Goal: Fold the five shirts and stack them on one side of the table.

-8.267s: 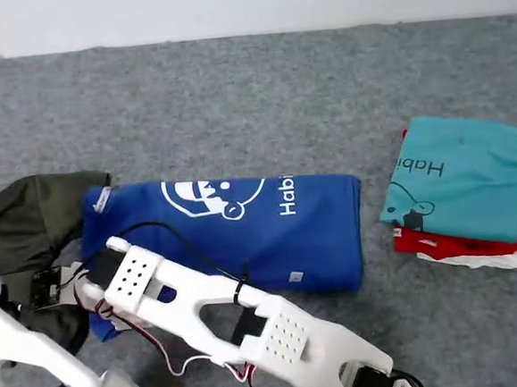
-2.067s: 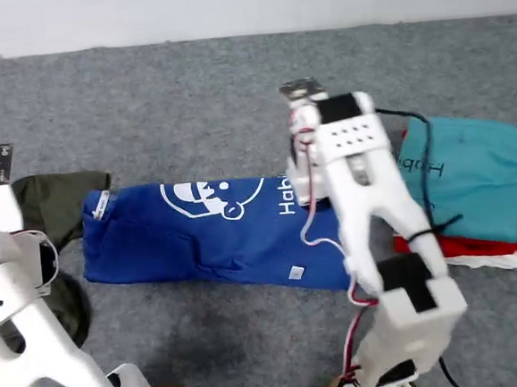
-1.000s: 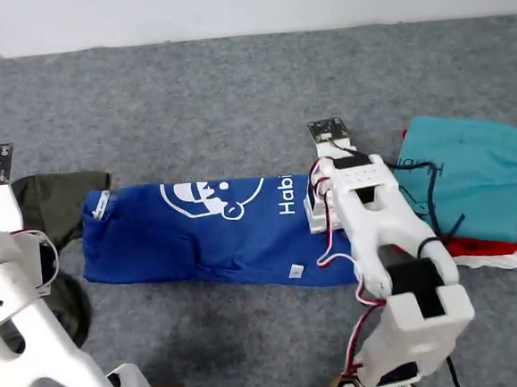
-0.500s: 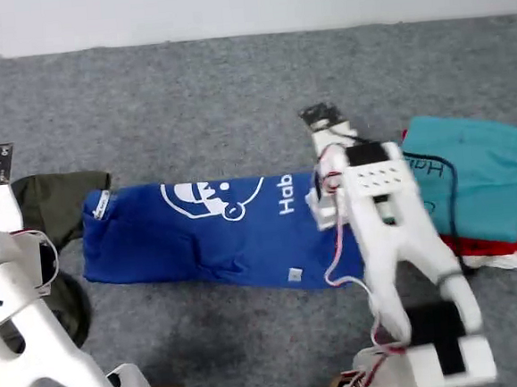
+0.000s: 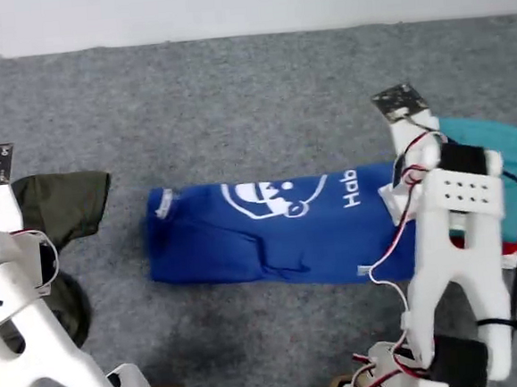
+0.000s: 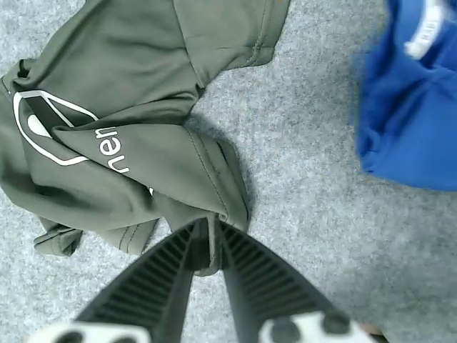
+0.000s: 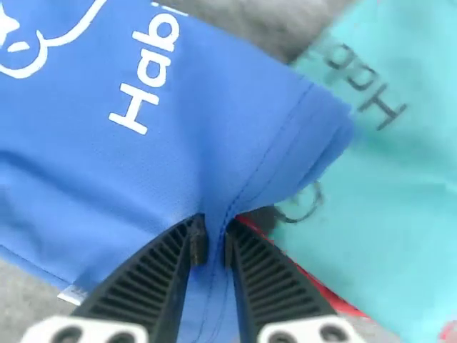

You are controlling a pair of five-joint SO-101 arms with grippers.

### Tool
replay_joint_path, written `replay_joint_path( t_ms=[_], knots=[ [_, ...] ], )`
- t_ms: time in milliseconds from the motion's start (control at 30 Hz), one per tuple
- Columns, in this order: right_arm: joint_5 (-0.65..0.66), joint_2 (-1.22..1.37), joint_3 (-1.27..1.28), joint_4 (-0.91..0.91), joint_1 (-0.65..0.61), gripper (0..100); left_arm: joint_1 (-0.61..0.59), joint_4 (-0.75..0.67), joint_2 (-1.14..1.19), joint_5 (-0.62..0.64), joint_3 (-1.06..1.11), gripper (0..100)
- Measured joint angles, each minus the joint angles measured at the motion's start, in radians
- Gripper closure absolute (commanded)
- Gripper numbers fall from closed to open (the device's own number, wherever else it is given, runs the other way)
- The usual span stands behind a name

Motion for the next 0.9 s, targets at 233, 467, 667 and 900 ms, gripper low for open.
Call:
replay_joint_path(
  t_ms=[233, 467, 667, 900],
  knots=[
    [-0.038, 0.0, -0.157, 0.172, -0.175, 98.8, 0.0, 0.0, 0.0, 0.0, 0.002, 98],
    [-0.207, 0.0, -0.216, 0.233, -0.476, 98.9, 0.0, 0.0, -0.009, 0.0, 0.002, 98],
    [-0.305, 0.0, -0.216, 0.14, -0.678, 98.9, 0.0, 0.002, -0.012, 0.0, -0.04, 98],
    [-0.322, 0.112, -0.216, -0.014, -0.769, 98.9, 0.0, 0.002, -0.012, 0.0, -0.064, 98]
  ],
)
